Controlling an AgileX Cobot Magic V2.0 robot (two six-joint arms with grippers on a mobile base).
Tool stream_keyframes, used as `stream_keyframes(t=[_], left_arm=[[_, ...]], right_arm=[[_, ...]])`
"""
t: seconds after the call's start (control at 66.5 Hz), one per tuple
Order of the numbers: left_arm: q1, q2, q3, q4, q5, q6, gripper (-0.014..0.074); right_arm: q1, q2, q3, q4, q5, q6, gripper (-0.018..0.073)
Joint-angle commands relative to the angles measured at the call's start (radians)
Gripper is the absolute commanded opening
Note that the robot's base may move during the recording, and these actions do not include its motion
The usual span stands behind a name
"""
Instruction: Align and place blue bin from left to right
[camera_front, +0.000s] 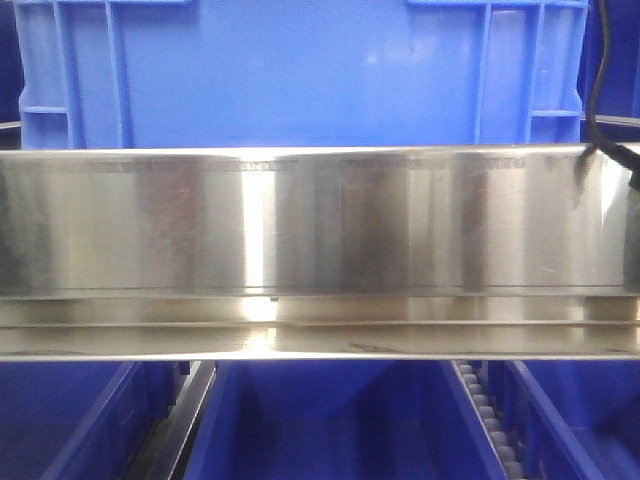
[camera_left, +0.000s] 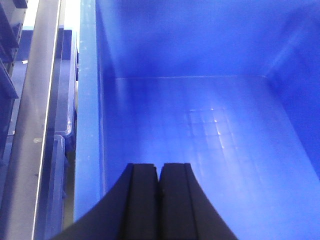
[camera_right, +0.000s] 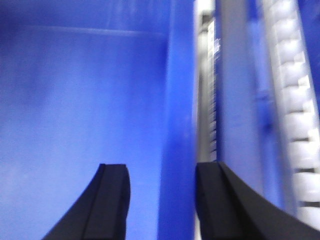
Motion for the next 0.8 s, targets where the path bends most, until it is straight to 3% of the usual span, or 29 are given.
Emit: stream_keyframes(t=[0.0,0.782], left_arm=[[-0.003,-0.016,0.001,-0.006,-0.009,-0.008,-0.0111],[-0.003,-0.016,0.001,-0.006,-0.009,-0.008,-0.0111]], right_arm=[[-0.009,-0.006,-0.006,-0.013,-0.01,0.0,0.0213],[-0.012,-0.003,0.032,-0.006,-0.01,-0.002,0.0207]])
